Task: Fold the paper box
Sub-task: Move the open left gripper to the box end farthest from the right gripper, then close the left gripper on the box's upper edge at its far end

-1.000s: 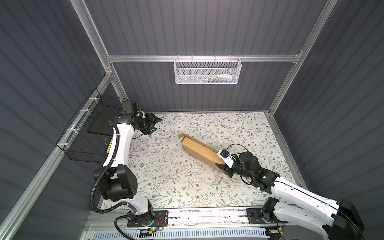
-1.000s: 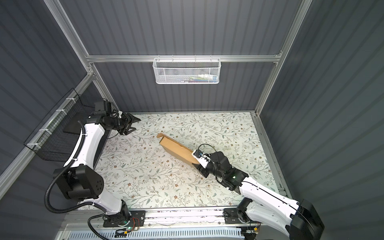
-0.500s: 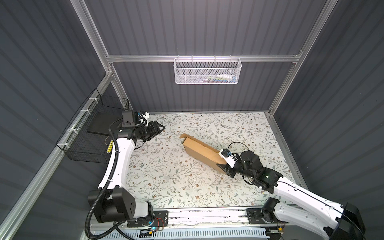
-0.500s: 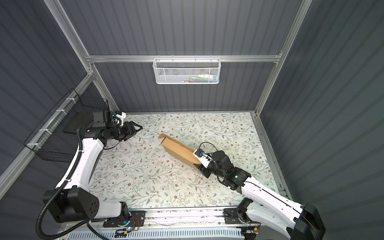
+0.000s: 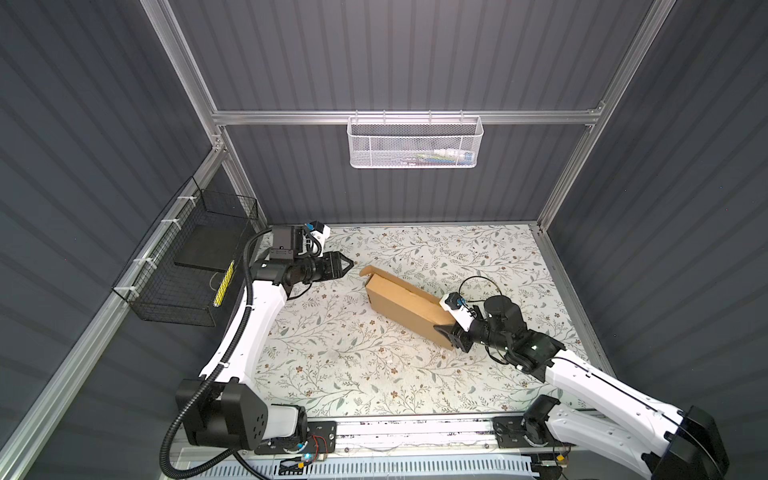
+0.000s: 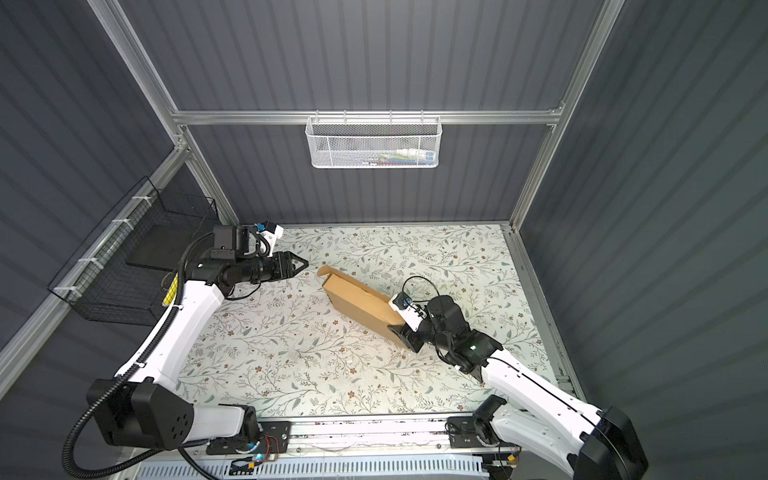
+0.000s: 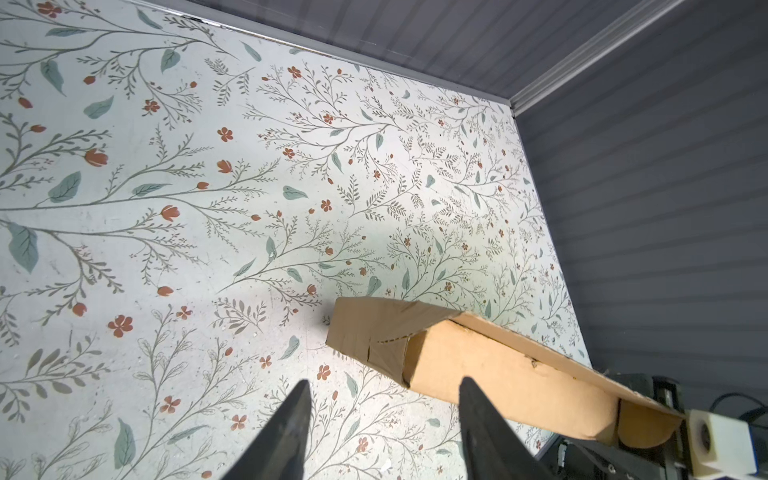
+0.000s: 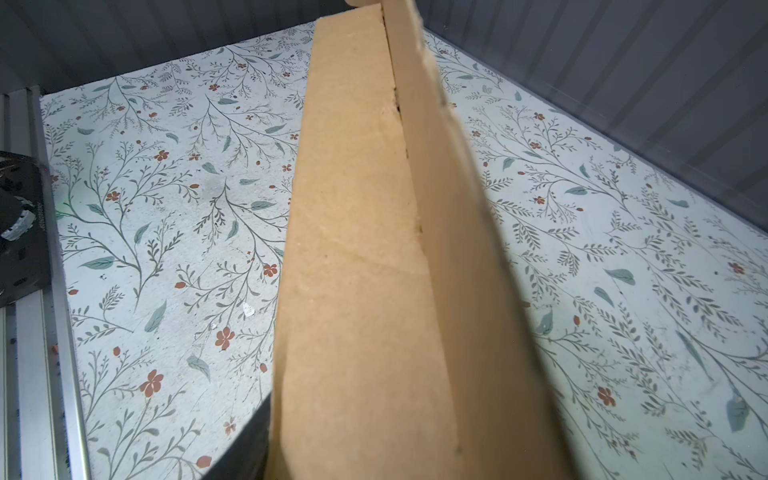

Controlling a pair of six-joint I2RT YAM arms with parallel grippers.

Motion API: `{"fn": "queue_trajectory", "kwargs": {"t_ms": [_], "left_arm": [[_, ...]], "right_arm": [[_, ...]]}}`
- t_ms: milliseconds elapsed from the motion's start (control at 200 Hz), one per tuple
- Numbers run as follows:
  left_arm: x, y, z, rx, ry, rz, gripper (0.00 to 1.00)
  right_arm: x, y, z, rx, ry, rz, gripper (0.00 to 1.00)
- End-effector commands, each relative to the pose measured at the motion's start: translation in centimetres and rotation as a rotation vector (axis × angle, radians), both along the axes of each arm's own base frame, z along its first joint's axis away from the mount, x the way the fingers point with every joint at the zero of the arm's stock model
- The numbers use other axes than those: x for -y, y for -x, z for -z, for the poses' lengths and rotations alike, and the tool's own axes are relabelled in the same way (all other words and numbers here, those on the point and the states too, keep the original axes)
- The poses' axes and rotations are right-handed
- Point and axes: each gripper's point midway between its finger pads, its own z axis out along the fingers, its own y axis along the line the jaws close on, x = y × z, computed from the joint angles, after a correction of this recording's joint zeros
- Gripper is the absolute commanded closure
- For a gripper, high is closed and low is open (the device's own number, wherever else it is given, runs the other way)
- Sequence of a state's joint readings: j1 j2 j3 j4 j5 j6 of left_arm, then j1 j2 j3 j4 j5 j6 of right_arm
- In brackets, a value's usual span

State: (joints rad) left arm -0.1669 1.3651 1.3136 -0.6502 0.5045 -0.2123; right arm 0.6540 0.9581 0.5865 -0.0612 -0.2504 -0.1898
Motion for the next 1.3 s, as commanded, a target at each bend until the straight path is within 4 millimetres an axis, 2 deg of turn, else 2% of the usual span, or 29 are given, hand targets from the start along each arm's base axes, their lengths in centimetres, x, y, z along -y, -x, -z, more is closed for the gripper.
{"fn": "queue_trajectory", "kwargs": {"t_ms": [0,170,450,781,1066,1291], "left_arm": [[1.4,0.3,0.5,0.021,-0.055,0.097,0.44],[2.5,0.7,1.2,0.030,-0.096,0.155,0.47],[2.1,0.5,2.0,0.066,-0.177,0.150,0.50],[3.1,0.9,1.5,0.082,-0.113,0.170,0.62],[3.5,1.2,2.1,0.066,-0.087,0.178,0.74],[4.0,1.4,1.5,0.077,-0.052,0.190,0.80]], "right_arm": [[-1.0,-0.3,-2.4,0.031,-0.076,-0.041,0.52],[-1.2,0.1,-2.2,0.012,-0.100,-0.082,0.51],[-0.9,0.1,-1.7,0.008,-0.093,-0.085,0.51],[-0.7,-0.1,-1.4,0.006,-0.080,-0.071,0.51],[-0.7,-0.4,-0.9,0.003,-0.065,-0.063,0.52],[-0.7,-0.6,-0.6,-0.007,-0.058,-0.060,0.52]]}}
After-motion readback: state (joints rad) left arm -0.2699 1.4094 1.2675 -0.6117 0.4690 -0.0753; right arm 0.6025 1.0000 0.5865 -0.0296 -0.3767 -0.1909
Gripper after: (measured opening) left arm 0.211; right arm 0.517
